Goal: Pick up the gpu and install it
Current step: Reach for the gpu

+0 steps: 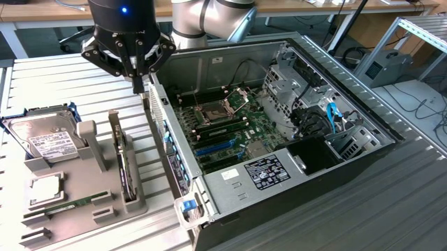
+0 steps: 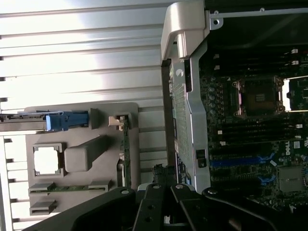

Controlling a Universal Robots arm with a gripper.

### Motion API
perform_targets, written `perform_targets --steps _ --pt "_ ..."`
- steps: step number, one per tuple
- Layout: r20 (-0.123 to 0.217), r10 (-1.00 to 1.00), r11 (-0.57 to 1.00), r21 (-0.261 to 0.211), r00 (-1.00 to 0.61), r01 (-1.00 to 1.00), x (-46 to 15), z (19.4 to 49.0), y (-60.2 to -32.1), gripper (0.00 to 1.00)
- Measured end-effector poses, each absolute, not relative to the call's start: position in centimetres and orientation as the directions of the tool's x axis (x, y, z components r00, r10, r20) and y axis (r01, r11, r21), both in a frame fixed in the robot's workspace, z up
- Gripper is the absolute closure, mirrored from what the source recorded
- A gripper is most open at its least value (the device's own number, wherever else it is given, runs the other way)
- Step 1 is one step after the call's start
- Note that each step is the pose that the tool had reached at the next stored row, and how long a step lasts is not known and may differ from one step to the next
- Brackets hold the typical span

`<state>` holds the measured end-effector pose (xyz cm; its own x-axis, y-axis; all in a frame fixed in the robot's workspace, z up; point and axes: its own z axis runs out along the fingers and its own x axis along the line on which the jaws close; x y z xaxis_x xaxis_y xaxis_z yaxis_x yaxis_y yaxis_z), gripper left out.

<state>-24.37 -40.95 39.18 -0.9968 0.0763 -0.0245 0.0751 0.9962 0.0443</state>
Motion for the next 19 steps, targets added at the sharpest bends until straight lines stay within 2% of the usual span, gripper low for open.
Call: perform_targets --steps 19 --pt "-0.024 0.076 0.996 0.044 -0.997 0.075 -24.48 39.07 -41.37 0.89"
